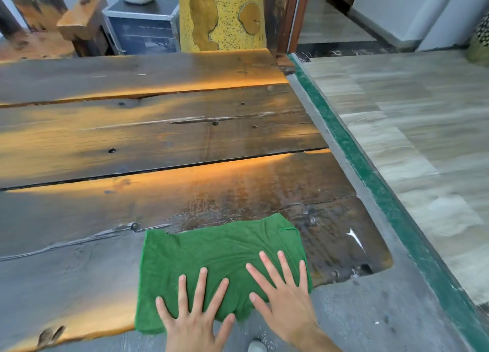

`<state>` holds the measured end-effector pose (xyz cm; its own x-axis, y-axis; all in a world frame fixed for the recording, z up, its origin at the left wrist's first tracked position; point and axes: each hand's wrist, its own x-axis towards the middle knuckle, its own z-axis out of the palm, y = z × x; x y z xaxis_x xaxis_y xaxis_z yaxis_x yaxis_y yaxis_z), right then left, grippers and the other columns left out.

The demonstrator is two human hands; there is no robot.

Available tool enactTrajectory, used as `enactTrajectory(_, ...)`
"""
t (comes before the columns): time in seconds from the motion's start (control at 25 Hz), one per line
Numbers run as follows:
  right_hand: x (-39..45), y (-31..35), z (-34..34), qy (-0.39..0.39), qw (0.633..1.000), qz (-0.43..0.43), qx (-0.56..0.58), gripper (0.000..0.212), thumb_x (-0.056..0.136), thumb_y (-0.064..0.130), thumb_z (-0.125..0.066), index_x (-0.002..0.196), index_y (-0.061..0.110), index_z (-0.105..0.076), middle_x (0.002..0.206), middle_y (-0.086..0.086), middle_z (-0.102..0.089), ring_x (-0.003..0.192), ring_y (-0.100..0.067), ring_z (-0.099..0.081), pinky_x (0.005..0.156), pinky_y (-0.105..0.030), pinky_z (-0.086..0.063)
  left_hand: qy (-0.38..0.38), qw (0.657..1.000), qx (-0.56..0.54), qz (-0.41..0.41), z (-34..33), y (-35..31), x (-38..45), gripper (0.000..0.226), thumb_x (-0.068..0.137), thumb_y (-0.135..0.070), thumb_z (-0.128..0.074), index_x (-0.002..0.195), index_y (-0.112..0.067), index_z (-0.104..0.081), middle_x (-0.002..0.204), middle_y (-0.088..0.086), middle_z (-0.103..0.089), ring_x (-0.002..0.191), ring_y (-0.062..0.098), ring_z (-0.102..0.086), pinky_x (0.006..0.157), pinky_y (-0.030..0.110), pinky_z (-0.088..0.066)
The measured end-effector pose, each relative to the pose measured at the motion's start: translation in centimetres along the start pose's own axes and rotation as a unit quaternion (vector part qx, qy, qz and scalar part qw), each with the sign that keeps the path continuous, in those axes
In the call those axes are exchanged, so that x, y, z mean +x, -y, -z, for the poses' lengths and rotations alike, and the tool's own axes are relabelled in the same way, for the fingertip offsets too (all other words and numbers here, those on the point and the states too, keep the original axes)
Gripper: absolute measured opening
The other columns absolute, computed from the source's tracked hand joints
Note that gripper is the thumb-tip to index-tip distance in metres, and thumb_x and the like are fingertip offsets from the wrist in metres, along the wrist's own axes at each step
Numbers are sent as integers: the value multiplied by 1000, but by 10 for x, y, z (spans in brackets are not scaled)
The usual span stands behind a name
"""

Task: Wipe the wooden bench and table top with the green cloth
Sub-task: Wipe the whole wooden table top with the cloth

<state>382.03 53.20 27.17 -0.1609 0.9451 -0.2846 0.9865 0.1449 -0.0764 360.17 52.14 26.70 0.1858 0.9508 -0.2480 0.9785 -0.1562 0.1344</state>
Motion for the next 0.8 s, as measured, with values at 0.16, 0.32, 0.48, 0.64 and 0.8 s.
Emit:
enactTrajectory(0.16,4,-20,4,10,1000,-18,-5,60,97,71,-27,154,51,-24,164,12,-26,151,-31,-21,107,-70,-18,21,1000,-7,7,5,-14,16,66,76,-73,-45,137,-49,-54,155,2,-43,149,35,-26,100,82,-13)
enactTrajectory(0.32,33,-41,13,15,999,-30,-2,62,95,74,-29,153,53,-23,164,13,-27,150,-31,-23,105,-75,-17,30,999,-11,9,13,-27,54,72,73,-77,-46,140,-52,-49,158,2,-40,141,43,-39,96,84,-14)
enactTrajectory(0.48,95,-68,31,-1,999,-36,5,65,94,78,-28,154,54,-20,165,13,-23,152,-30,-18,107,-76,-12,27,1000,4,5,24,-34,123,70,82,-79,-39,147,-53,-38,163,0,-31,145,44,-32,92,86,-18)
enactTrajectory(0.64,191,-106,58,-34,999,-35,19,65,93,79,-18,154,56,-14,166,15,-14,154,-29,-10,111,-77,-4,10,1000,19,-1,40,-47,218,67,90,-80,-26,151,-52,-30,165,0,-26,147,45,-28,93,86,-20)
enactTrajectory(0.8,324,-147,101,-61,996,-51,43,67,91,79,-12,153,58,2,165,18,11,153,-26,17,112,-71,14,-20,999,24,23,64,-58,351,66,91,-80,-16,152,-56,-18,167,-3,-15,150,43,-17,101,82,-15)
